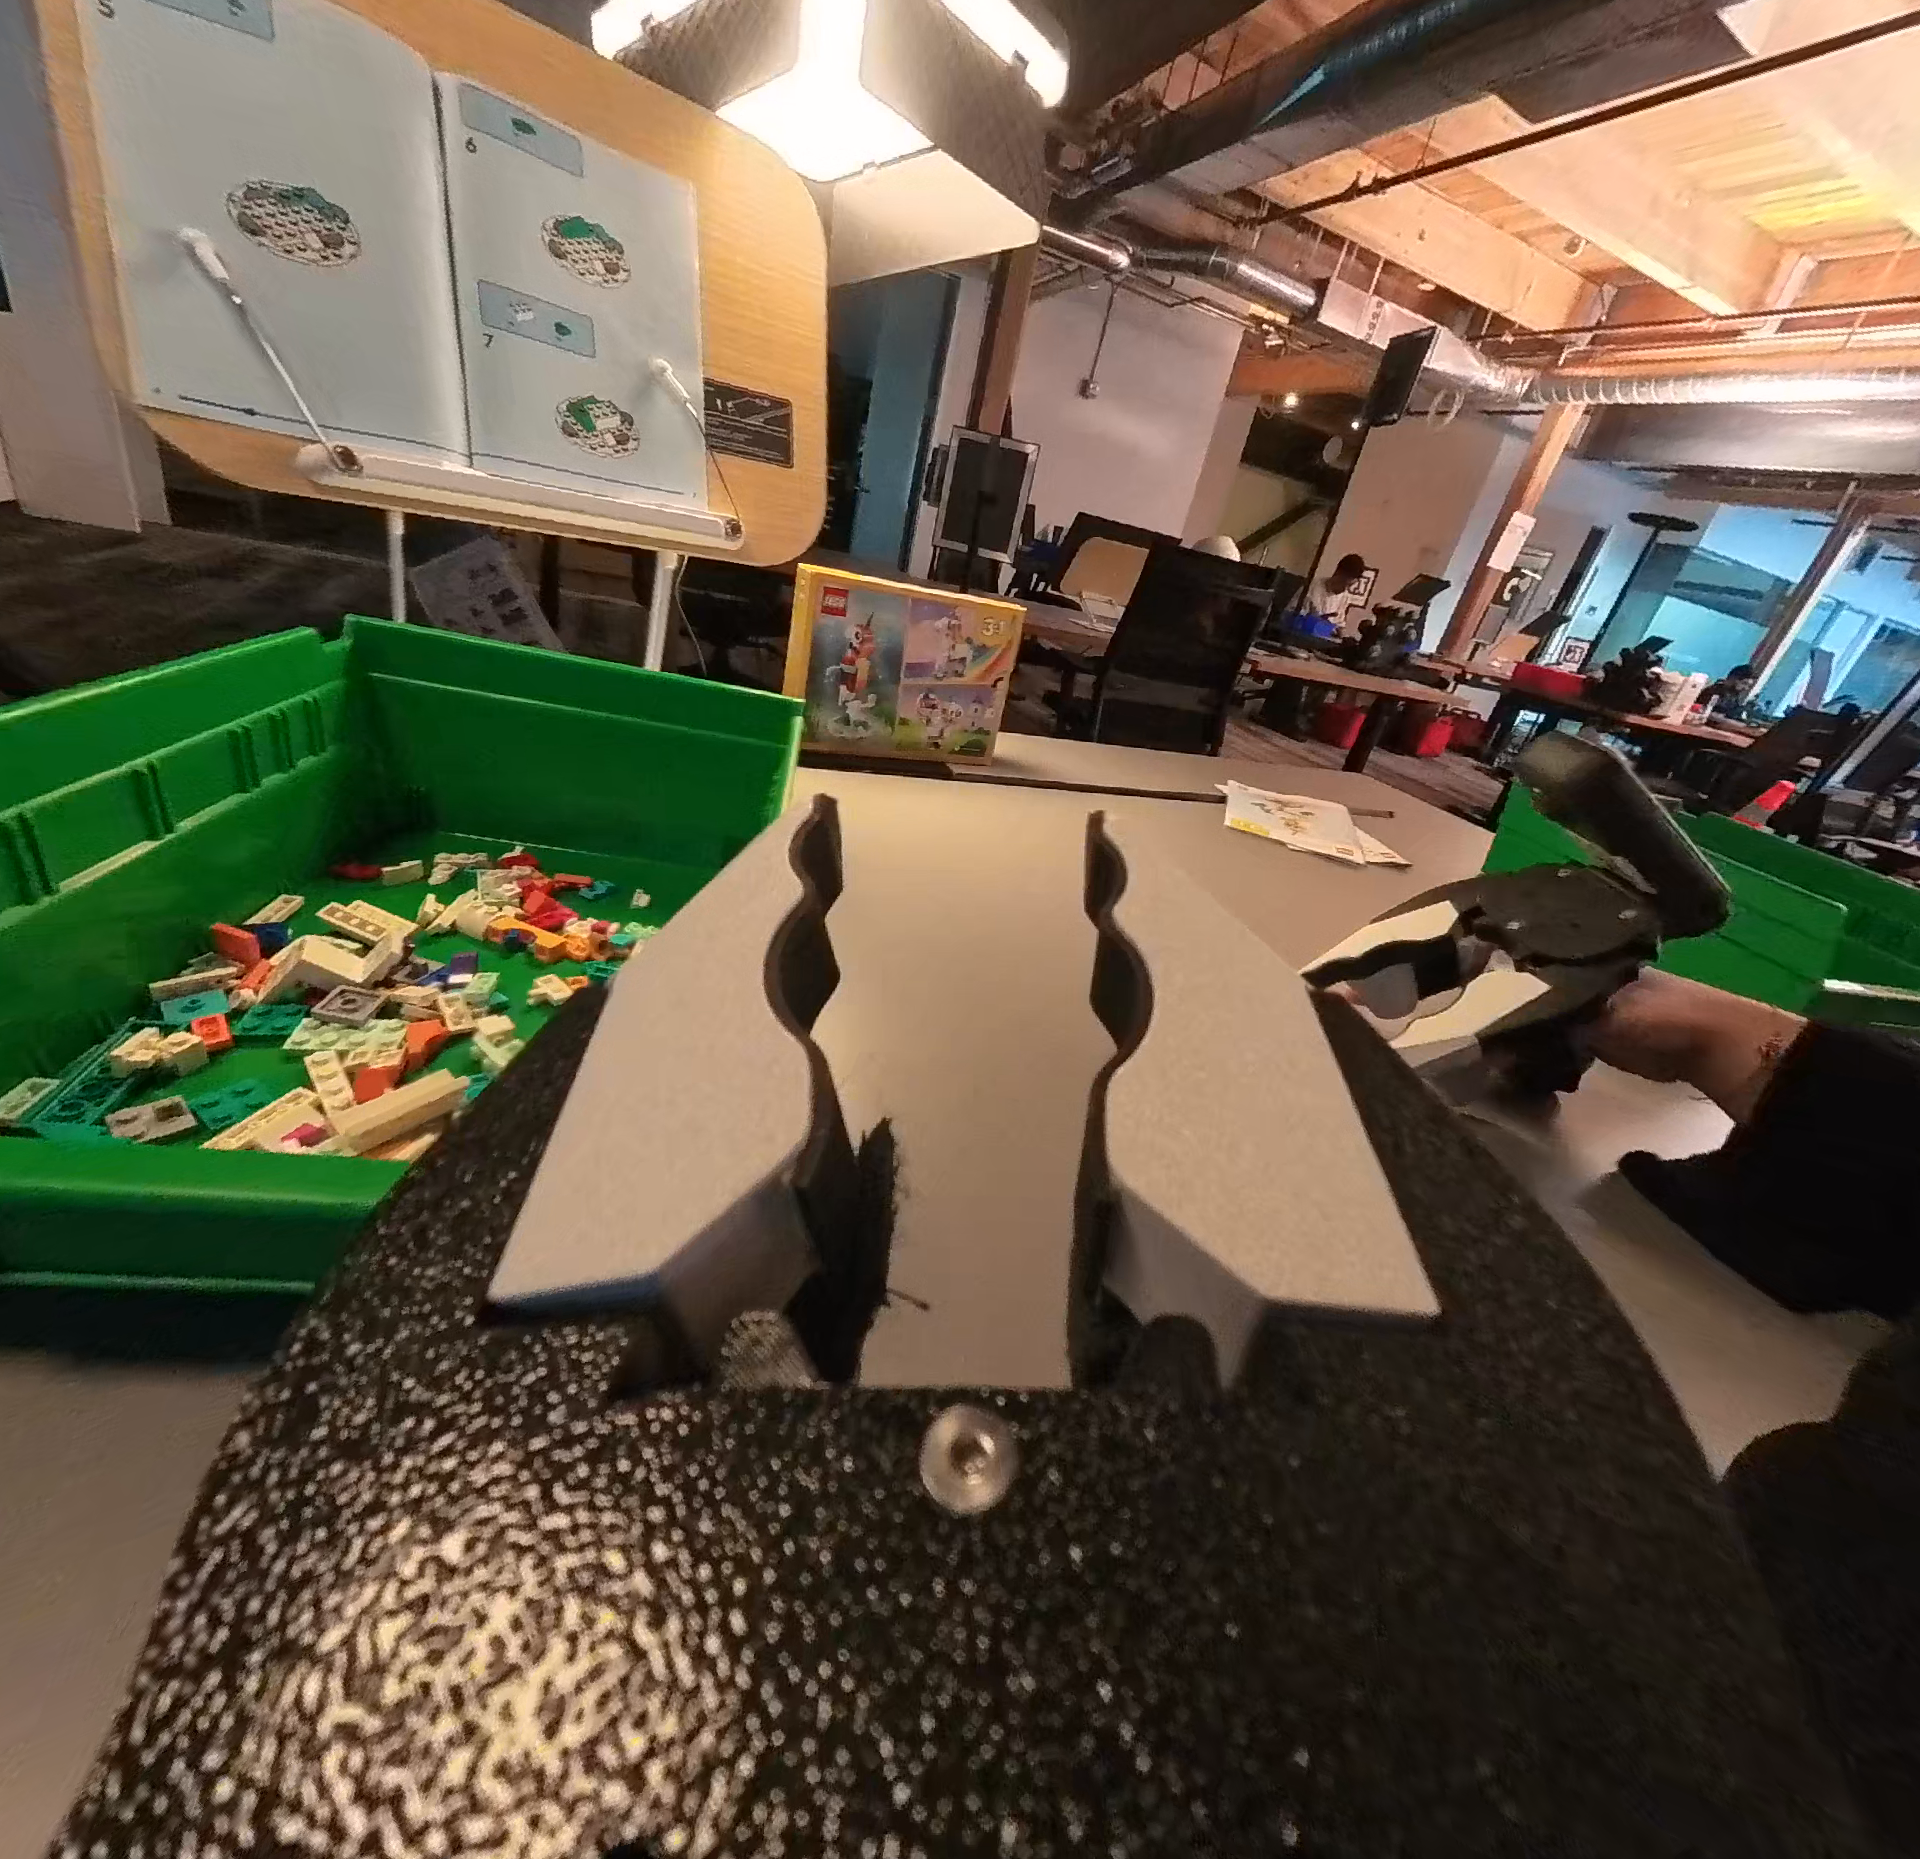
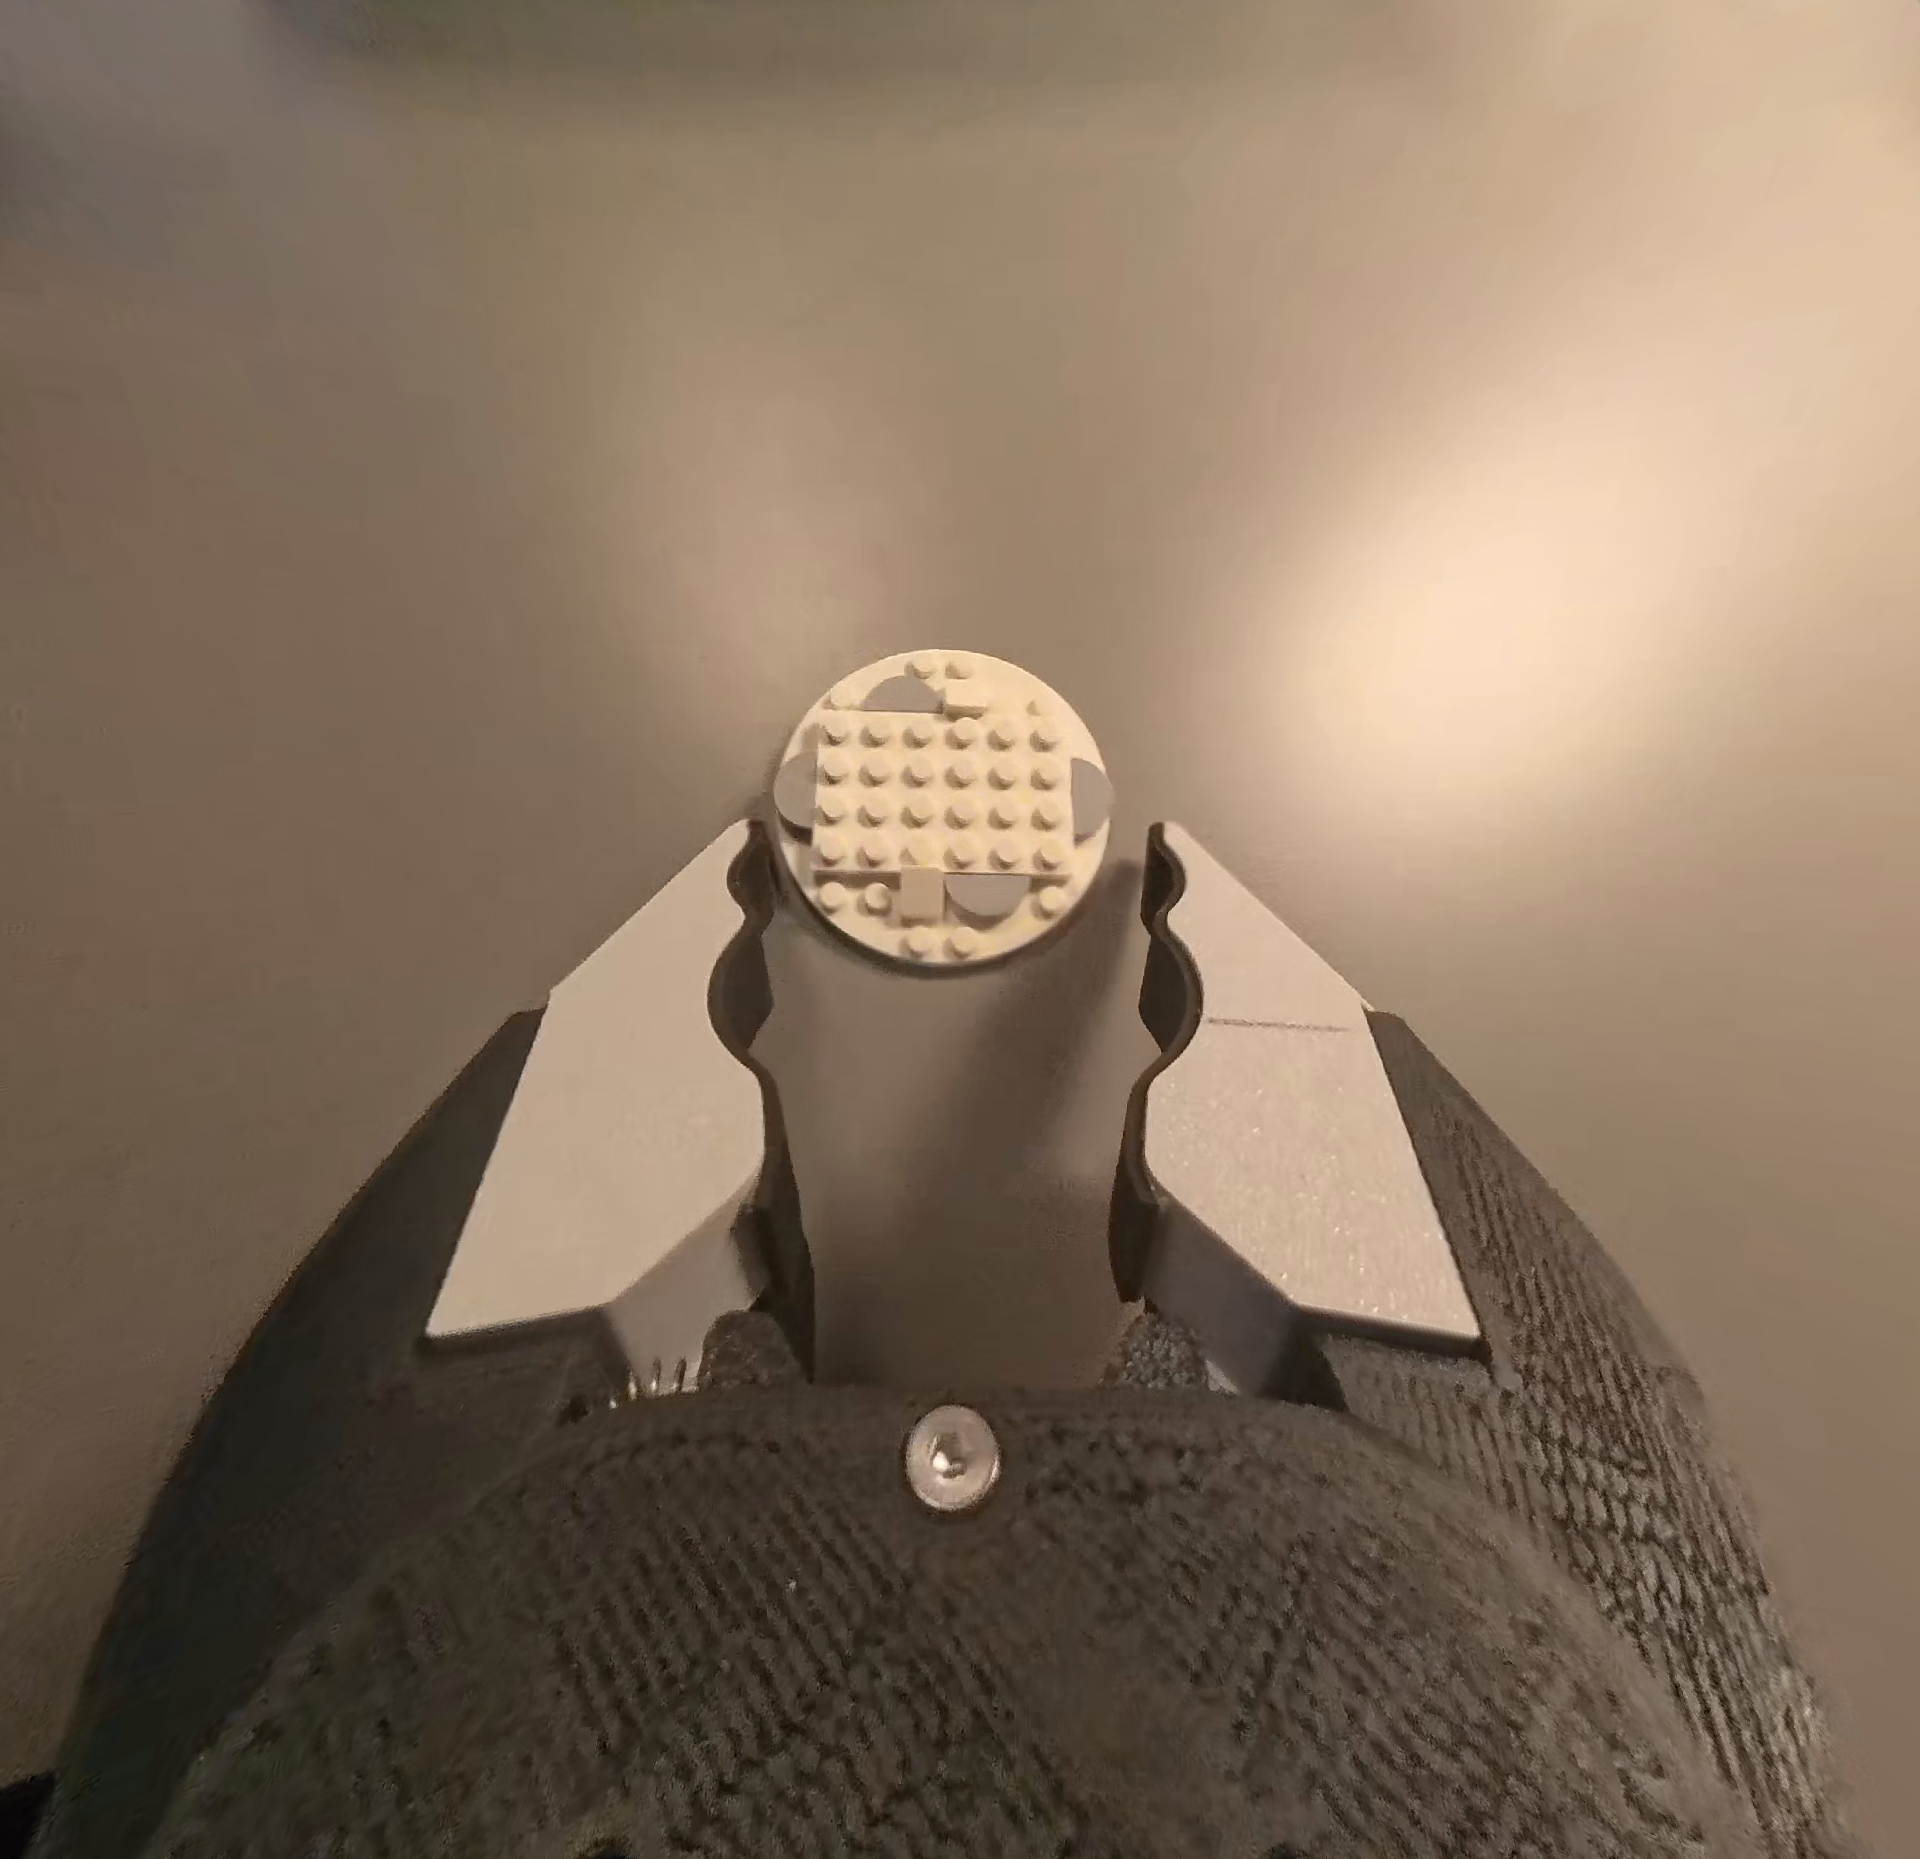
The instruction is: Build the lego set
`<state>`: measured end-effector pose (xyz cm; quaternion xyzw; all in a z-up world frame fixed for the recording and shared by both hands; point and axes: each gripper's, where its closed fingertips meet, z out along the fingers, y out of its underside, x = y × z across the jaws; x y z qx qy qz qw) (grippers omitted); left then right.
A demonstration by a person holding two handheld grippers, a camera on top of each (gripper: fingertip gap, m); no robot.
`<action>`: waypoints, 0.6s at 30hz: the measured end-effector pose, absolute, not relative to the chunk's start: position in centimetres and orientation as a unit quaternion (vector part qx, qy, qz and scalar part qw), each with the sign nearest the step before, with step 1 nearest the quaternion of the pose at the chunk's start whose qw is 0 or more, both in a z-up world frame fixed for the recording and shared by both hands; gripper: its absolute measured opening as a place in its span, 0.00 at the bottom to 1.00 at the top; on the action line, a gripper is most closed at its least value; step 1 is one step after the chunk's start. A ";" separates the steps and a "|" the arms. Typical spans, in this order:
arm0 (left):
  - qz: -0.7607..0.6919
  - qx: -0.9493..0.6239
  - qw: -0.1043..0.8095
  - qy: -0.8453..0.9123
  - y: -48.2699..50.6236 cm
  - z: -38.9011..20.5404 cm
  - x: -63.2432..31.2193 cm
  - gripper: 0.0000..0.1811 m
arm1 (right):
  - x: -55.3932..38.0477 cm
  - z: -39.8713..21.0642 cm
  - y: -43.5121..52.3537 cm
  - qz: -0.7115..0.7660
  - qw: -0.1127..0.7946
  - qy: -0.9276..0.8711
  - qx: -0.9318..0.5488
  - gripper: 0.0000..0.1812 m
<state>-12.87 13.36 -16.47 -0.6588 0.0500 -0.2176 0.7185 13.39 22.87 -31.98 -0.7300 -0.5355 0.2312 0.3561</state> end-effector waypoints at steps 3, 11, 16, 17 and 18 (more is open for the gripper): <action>-0.211 -0.662 0.718 0.041 13.3 -16.6 -13.9 0.25 | 12.8 -32.0 22.7 0.233 0.355 -0.541 -0.726 0.35; -0.180 -0.669 0.721 0.029 13.5 -16.0 -17.6 0.24 | 10.0 -31.9 22.9 0.244 0.348 -0.556 -0.714 0.34; -0.146 -0.674 0.724 0.024 14.0 -14.9 -20.3 0.24 | 8.3 -28.2 23.4 0.284 0.390 -0.549 -0.683 0.40; -0.138 -0.675 0.725 0.024 14.2 -14.7 -20.9 0.24 | 8.3 -26.8 24.3 0.296 0.417 -0.532 -0.675 0.41; -0.130 -0.675 0.726 0.023 14.4 -14.4 -21.4 0.24 | 8.5 -25.4 25.6 0.304 0.452 -0.510 -0.666 0.42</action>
